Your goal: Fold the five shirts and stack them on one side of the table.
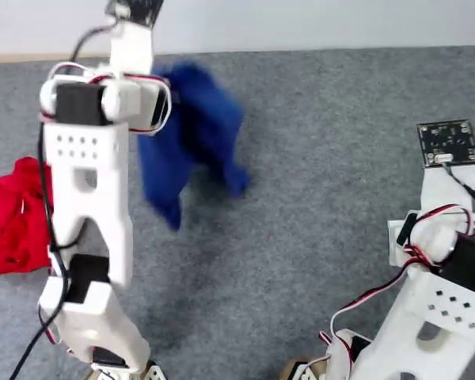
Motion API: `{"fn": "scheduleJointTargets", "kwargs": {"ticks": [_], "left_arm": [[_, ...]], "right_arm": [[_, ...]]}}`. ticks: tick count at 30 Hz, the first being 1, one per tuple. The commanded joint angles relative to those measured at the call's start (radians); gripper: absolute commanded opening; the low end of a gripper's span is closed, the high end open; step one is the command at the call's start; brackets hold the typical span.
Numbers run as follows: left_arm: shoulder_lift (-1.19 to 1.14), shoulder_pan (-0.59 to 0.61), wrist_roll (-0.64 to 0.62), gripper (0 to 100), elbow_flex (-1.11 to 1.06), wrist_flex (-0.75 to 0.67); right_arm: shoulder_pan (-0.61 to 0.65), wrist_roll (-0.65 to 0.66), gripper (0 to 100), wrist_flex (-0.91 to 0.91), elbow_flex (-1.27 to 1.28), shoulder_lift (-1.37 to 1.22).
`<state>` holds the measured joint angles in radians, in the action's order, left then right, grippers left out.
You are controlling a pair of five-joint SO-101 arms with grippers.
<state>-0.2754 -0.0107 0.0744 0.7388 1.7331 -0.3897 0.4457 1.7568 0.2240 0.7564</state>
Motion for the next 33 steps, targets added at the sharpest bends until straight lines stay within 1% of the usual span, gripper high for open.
{"fn": "scheduleJointTargets", "kwargs": {"ticks": [1, 3, 6, 8, 11, 14, 20, 23, 24, 27, 30, 33], "left_arm": [[-0.031, 0.092, 0.069, 20, -0.213, 0.021], [-0.049, 0.14, 0.112, 20, -0.291, 0.021], [-0.049, 0.232, 0.133, 20, -0.331, 0.021], [-0.048, 0.296, 0.133, 20, -0.328, 0.02], [-0.048, 0.381, 0.133, 20, -0.298, 0.02], [-0.032, 0.442, 0.127, 20, -0.263, 0.02], [0.143, 0.493, 0.124, 20, -0.254, 0.021], [0.219, 0.494, 0.124, 20, -0.255, 0.021], [0.235, 0.499, 0.124, 20, -0.263, 0.02], [0.265, 0.514, 0.123, 20, -0.314, 0.02], [0.279, 0.537, 0.092, 20, -0.377, 0.02], [0.296, 0.552, 0.091, 20, -0.426, 0.02]], "right_arm": [[0.007, -0.008, 12.1, 0.039, -0.003, 0.013], [0.008, -0.008, 12.3, 0.039, -0.003, 0.007], [0.038, -0.008, 12.5, 0.038, -0.003, 0.005], [0.097, -0.011, 12.5, 0.036, -0.003, 0.004], [0.226, -0.014, 12.5, 0.015, -0.002, -0.005], [0.346, -0.015, 12.5, -0.015, 0.003, -0.085], [0.53, -0.043, 13.4, -0.077, -0.068, -0.337], [0.602, -0.048, 19.7, -0.142, -0.15, -0.47], [0.621, -0.048, 21.3, -0.165, -0.176, -0.522], [0.667, -0.043, 21.4, -0.206, -0.259, -0.687], [0.702, -0.043, 21.4, -0.214, -0.373, -0.849], [0.728, -0.043, 21.4, -0.213, -0.514, -0.993]]}}
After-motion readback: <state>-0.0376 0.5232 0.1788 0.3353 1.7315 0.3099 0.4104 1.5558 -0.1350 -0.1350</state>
